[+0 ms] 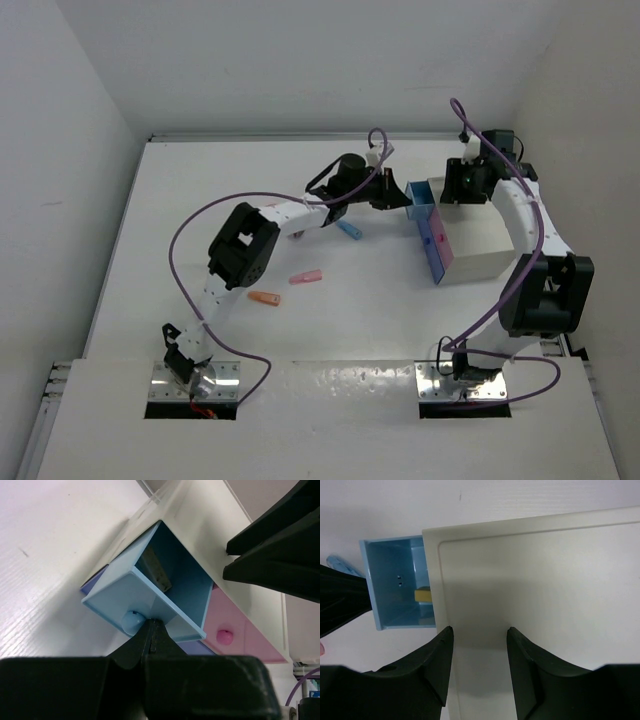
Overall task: Sort the stationery into containers
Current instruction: Close the drawer in the storage box.
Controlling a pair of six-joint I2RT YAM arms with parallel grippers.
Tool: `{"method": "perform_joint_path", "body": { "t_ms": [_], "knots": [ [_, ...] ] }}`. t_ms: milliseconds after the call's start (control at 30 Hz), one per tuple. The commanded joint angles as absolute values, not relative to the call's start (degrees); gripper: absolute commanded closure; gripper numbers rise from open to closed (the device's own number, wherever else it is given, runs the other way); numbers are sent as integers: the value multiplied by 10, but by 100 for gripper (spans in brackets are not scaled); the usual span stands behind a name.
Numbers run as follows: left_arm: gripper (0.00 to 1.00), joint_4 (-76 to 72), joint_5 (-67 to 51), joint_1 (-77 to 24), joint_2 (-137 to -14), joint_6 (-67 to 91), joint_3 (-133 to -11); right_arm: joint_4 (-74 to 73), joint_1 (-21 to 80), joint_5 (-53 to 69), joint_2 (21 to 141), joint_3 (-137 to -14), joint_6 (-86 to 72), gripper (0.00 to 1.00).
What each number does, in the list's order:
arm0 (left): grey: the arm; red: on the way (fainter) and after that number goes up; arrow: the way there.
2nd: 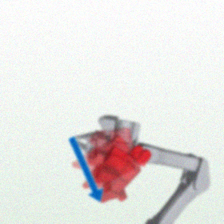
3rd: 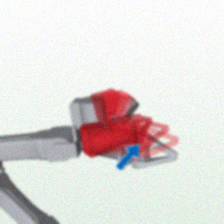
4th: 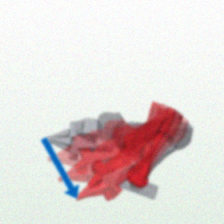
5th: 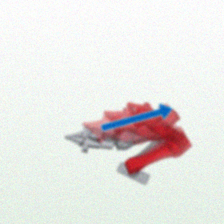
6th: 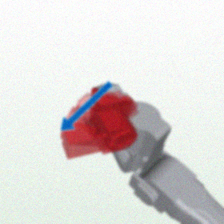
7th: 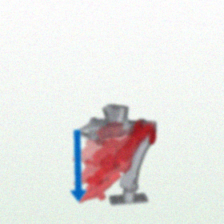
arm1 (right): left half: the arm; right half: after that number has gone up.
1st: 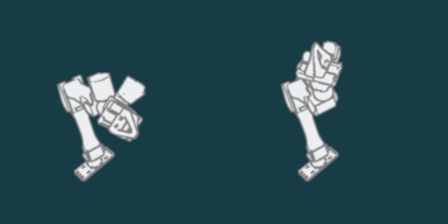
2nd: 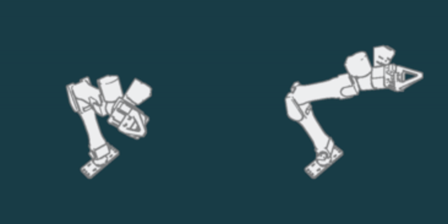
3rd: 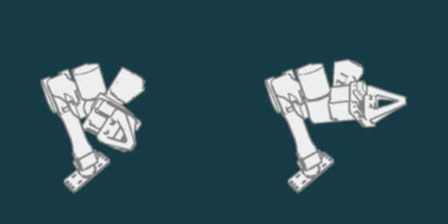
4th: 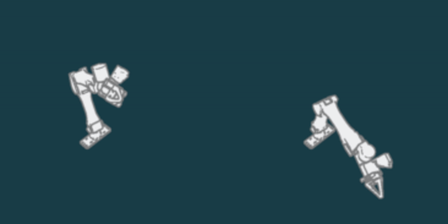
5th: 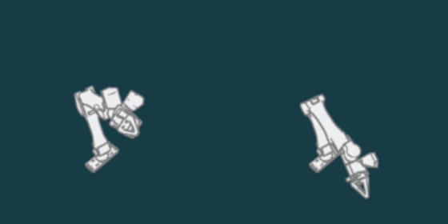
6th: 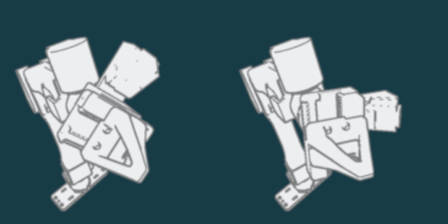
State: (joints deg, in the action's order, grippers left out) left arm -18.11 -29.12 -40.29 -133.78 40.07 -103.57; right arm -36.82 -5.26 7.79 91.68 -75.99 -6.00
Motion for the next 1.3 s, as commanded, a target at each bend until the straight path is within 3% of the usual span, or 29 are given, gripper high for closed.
{"method": "perform_joint_path", "body": {
  "t_ms": [0, 233, 767, 1267],
  "knots": [
    [100, -248, -308, -415, -1350, 424, -1062, -412, -42, 105, 958, -742, -62, 54],
    [96, -298, -332, -423, -1380, 454, -1077, -415, -42, 106, 956, -739, -59, 54],
    [70, -367, -331, -431, -1427, 515, -1109, -421, -42, 131, 955, -722, -58, 54],
    [63, -345, -325, -433, -1452, 512, -1140, -413, -42, 143, 954, -713, -65, 54]
  ]
}}
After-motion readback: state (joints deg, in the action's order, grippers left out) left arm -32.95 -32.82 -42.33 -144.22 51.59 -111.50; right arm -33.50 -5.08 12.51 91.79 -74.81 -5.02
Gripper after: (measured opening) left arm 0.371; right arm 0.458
